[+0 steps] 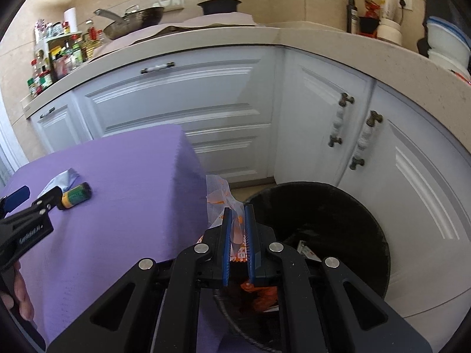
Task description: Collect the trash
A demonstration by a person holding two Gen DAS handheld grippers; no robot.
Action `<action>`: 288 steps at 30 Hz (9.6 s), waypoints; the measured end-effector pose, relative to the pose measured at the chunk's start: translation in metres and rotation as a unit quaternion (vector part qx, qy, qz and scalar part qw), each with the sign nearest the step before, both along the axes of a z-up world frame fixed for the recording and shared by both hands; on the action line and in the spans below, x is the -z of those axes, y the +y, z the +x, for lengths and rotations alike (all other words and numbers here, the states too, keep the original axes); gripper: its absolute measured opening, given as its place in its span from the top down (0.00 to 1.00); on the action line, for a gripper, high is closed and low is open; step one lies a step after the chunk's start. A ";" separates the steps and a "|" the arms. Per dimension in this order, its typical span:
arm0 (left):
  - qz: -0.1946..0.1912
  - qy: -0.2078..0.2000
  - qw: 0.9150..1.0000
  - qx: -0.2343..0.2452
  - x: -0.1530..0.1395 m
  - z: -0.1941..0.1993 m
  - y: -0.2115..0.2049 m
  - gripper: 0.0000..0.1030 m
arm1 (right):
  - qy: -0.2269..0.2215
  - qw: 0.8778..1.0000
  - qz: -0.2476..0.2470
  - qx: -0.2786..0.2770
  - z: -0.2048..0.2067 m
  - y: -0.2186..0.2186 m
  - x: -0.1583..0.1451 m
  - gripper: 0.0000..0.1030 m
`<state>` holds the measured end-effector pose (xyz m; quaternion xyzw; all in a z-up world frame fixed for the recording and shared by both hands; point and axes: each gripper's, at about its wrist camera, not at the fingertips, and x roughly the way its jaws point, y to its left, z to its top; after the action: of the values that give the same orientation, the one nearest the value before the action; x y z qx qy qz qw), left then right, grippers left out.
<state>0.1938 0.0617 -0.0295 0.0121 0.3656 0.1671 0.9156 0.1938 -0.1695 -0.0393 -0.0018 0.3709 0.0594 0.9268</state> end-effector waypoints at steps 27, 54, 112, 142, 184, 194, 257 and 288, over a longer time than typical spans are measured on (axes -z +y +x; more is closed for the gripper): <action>-0.004 0.049 0.999 -0.022 0.028 0.047 0.001 0.38 | 0.021 1.000 0.017 0.009 0.023 -0.027 0.025 0.91; -0.044 0.046 0.998 0.024 0.028 0.037 -0.002 1.00 | 0.019 1.000 0.018 0.008 0.024 -0.026 0.024 0.91; -0.061 0.055 0.997 0.013 0.037 -0.013 0.024 0.48 | 0.026 0.999 0.034 -0.003 0.025 -0.023 0.032 0.91; -0.049 0.009 0.994 0.099 0.000 -0.027 -0.044 0.48 | 0.015 0.999 0.026 0.016 -0.003 -0.037 0.016 0.91; -0.026 0.014 0.973 0.229 0.022 0.019 -0.210 0.48 | -0.010 0.996 0.024 0.087 -0.028 -0.114 0.006 0.91; -0.024 0.021 0.971 0.235 0.028 0.032 -0.219 0.60 | -0.009 0.995 0.026 0.092 -0.021 -0.118 0.013 0.90; 0.000 -0.006 1.000 0.012 0.001 -0.017 0.073 0.22 | -0.027 0.996 0.027 -0.081 -0.009 0.082 -0.017 0.52; -0.014 0.021 0.994 0.107 0.021 -0.004 0.076 0.96 | -0.007 0.995 0.029 -0.100 0.006 0.108 -0.007 0.49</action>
<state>0.1896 0.1380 -0.0506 0.0415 0.3838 0.0629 0.9204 0.1998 -0.0620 -0.0322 -0.0119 0.3608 0.1625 0.9183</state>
